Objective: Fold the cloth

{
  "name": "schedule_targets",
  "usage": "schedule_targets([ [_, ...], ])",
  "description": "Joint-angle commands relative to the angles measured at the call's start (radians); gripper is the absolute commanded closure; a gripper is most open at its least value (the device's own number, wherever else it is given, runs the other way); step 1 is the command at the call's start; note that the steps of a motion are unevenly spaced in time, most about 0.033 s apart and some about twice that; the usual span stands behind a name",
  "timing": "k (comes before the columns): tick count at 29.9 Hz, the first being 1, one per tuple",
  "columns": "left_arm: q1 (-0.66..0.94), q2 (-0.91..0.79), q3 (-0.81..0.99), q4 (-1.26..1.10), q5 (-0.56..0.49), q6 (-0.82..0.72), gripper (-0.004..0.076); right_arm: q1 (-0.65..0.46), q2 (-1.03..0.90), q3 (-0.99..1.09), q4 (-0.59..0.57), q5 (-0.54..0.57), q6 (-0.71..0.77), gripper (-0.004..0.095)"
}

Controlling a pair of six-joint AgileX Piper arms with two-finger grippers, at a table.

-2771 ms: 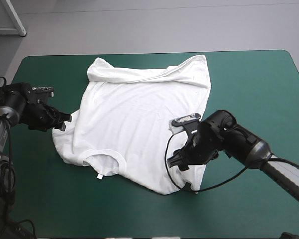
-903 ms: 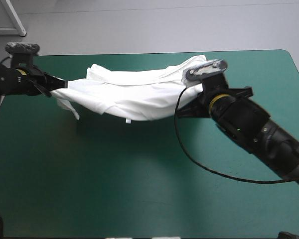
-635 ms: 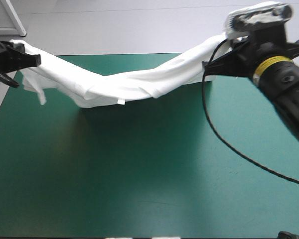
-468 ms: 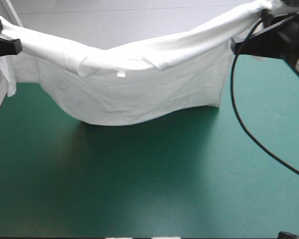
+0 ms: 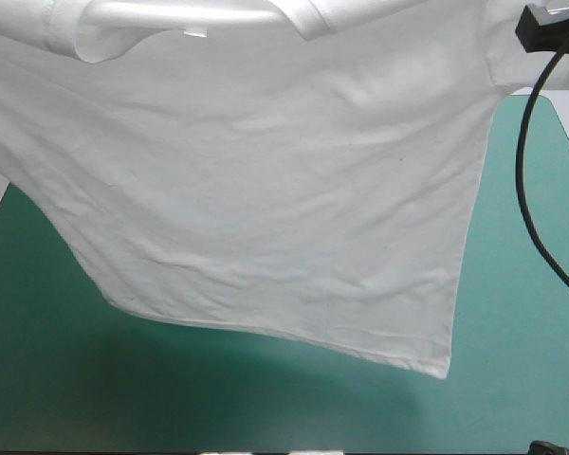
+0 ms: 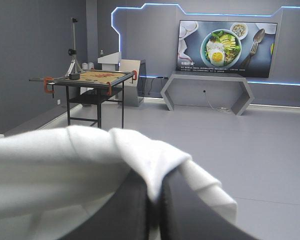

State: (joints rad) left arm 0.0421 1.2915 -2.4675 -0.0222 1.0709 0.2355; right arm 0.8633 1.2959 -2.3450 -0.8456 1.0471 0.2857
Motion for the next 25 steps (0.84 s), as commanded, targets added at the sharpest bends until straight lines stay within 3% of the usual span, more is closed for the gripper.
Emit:
schedule_targets([
  [1,-0.004,0.013,0.002,-0.018,-0.063,0.010,0.0733,-0.003,0.031,-0.013,-0.053,-0.064,-0.010,0.0927],
  [6,-0.004,0.074,0.084,-0.092,-0.055,0.010,0.0733,-0.019,0.156,-0.008,-0.066,-0.031,-0.010,0.0927],
  [12,-0.004,0.162,0.239,-0.127,-0.073,0.039,0.0733,-0.191,0.343,-0.001,0.117,-0.041,0.001,0.0927],
  [20,-0.004,0.341,0.375,-0.131,-0.240,0.057,0.0733,-0.368,0.559,-0.001,0.180,-0.270,0.066,0.0927],
  [25,-0.004,0.475,0.379,-0.136,-0.342,0.027,0.0733,-0.431,0.670,-0.001,0.180,-0.347,0.112,0.0927],
])
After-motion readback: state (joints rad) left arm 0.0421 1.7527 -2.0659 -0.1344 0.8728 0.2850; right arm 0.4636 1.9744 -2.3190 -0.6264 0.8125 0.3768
